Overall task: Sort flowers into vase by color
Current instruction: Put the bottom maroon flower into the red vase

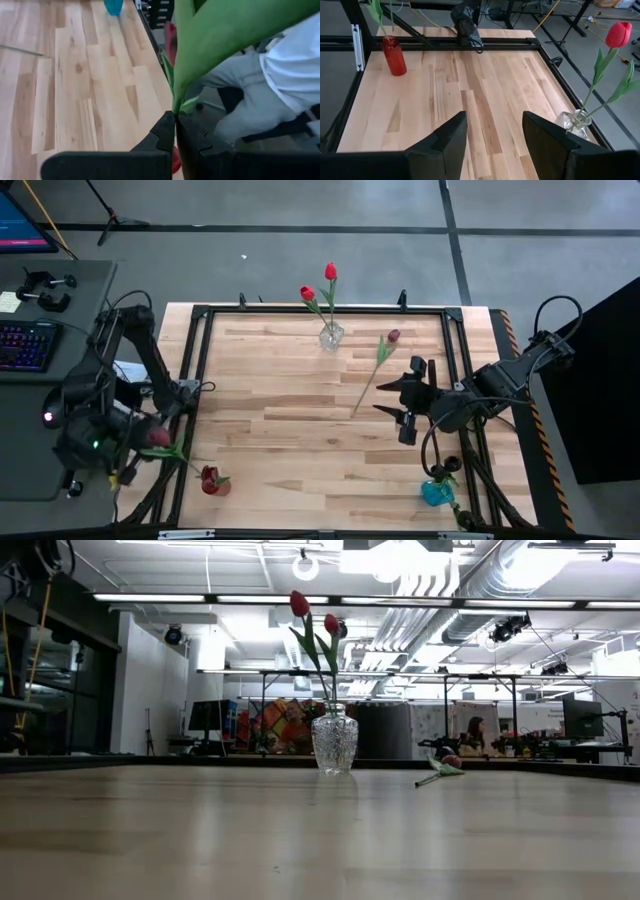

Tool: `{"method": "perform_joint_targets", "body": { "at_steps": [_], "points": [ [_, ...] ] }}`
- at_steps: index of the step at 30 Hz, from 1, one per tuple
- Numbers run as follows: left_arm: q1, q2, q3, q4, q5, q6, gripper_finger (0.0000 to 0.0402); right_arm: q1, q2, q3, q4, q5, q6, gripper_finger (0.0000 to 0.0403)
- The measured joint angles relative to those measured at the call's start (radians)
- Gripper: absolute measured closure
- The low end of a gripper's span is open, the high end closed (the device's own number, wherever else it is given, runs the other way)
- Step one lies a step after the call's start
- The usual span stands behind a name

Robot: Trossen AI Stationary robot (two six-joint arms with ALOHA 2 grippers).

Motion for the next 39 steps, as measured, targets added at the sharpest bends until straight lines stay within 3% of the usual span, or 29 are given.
{"method": "perform_joint_targets", "body": {
  "at_steps": [12, 32, 39],
  "points": [
    [-0.041, 0.166, -0.001, 0.001, -0.074, -0.085, 0.0401, 0.0, 0.0, 0.0, 0.0, 0.018, -0.03, 0.0222],
    [-0.04, 0.234, -0.001, 0.0, -0.082, -0.282, 0.04, 0.0, 0.0, 0.0, 0.0, 0.037, -0.041, 0.0222],
    [-0.039, 0.235, -0.001, -0.001, -0.083, -0.353, 0.0353, 0.0, 0.0, 0.0, 0.0, 0.037, -0.046, 0.0222]
  ]
}}
